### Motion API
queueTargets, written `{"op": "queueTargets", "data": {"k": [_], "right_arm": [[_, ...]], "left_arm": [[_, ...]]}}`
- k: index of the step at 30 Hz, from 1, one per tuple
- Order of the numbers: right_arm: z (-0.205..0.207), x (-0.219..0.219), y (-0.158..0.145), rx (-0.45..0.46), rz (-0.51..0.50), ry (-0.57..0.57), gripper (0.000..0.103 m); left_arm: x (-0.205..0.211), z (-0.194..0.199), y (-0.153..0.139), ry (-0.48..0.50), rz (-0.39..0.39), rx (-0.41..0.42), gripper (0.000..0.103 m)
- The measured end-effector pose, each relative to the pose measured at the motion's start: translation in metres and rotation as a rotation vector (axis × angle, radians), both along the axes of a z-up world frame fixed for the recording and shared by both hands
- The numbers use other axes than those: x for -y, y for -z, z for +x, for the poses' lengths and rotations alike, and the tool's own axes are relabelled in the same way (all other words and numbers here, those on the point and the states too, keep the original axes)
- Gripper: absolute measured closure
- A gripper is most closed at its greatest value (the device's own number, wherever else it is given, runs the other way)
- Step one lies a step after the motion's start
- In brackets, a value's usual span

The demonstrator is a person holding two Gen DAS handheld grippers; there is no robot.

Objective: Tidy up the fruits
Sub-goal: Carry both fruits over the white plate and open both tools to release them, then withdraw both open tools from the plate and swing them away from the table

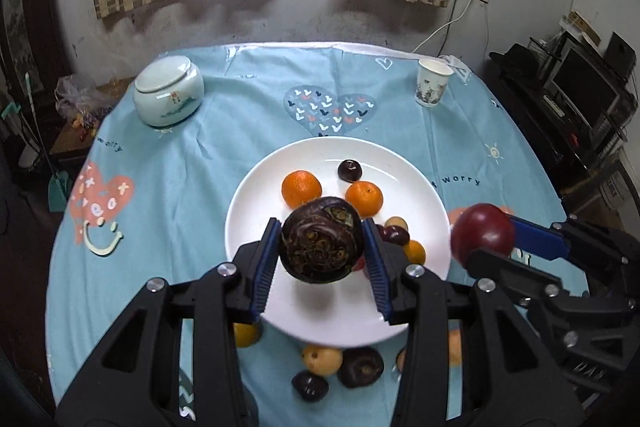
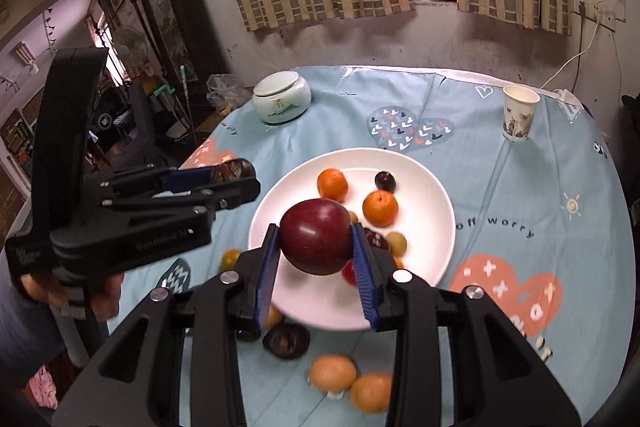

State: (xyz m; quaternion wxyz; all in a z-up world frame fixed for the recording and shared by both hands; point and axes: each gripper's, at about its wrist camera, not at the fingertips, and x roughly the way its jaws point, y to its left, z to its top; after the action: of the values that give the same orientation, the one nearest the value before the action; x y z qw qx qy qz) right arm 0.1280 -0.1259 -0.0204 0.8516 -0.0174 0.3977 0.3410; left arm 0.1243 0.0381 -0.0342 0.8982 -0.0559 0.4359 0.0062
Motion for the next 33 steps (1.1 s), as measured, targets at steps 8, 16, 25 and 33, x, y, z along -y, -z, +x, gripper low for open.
{"op": "queueTargets", "data": {"k": [8, 16, 25, 33], "right_arm": [[0.052, -0.027, 0.037, -0.061, -0.072, 0.031, 0.067], [0.08, -0.044, 0.064, -0.126, -0.143, 0.048, 0.066], [0.083, -0.042, 0.069, -0.126, -0.142, 0.045, 0.065], [0.065, -0.028, 0.033, -0.075, -0.098, 0.044, 0.065]], "left_arm": [[-0.01, 0.034, 0.053, -0.024, 0.023, -0.104, 0.061], [-0.013, 0.053, 0.078, -0.057, 0.061, -0.14, 0.055], [-0.017, 0.052, 0.074, -0.063, 0.06, -0.128, 0.041], [-0.024, 0.026, 0.042, -0.068, 0.046, -0.06, 0.039]]}}
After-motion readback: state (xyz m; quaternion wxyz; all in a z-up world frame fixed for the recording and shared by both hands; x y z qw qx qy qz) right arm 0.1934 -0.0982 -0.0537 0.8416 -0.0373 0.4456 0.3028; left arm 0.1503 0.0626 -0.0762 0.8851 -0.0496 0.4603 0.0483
